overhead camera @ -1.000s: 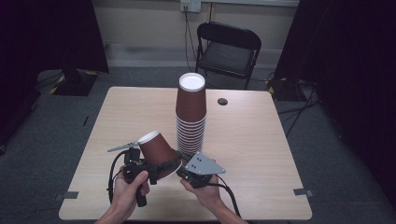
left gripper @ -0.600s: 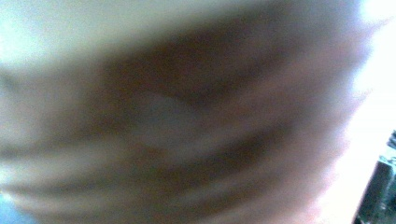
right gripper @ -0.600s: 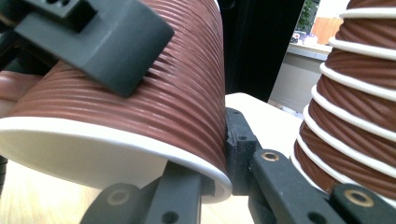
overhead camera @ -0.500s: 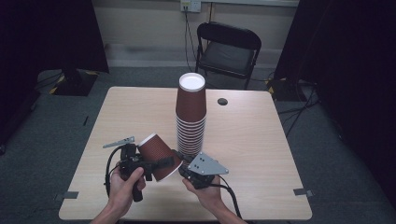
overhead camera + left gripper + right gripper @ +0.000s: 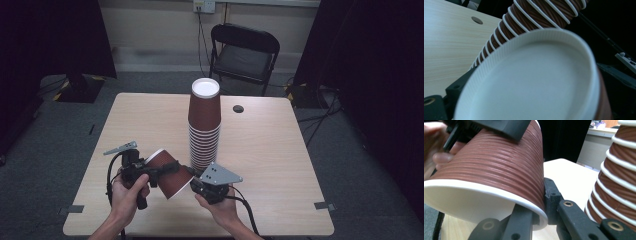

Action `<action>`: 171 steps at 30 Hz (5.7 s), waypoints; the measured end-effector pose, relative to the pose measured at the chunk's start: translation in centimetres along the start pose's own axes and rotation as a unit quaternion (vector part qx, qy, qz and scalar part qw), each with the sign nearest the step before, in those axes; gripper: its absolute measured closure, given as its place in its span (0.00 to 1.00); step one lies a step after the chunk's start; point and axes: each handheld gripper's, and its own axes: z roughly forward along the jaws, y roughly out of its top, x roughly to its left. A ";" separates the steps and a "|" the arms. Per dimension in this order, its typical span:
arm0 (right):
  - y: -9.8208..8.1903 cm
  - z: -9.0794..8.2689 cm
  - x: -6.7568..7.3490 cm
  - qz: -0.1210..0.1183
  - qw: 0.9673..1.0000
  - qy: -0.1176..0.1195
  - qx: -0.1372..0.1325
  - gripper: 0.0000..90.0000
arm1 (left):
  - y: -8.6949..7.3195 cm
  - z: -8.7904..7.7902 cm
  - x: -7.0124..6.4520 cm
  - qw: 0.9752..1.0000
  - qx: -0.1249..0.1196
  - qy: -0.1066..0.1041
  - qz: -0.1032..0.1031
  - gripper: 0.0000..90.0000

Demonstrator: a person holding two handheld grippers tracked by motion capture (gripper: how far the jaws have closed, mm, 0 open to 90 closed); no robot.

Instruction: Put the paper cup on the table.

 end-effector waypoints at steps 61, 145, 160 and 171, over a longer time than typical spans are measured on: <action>-0.3 -0.9 -4.8 0.059 0.948 0.121 0.287 0.95 | -3.4 0.0 -2.5 0.916 0.177 -0.010 0.359 0.17; 2.1 0.0 -4.9 0.125 0.940 0.137 0.285 0.77 | -5.9 3.6 -2.8 0.896 0.169 -0.016 0.410 0.10; 2.2 -1.0 -5.3 0.123 0.953 0.144 0.236 0.75 | -5.8 3.2 -2.0 0.913 0.170 -0.004 0.372 0.10; 1.7 -2.6 -6.0 0.133 0.962 0.121 0.203 0.71 | -5.1 2.9 -1.2 0.930 0.152 0.019 0.334 0.10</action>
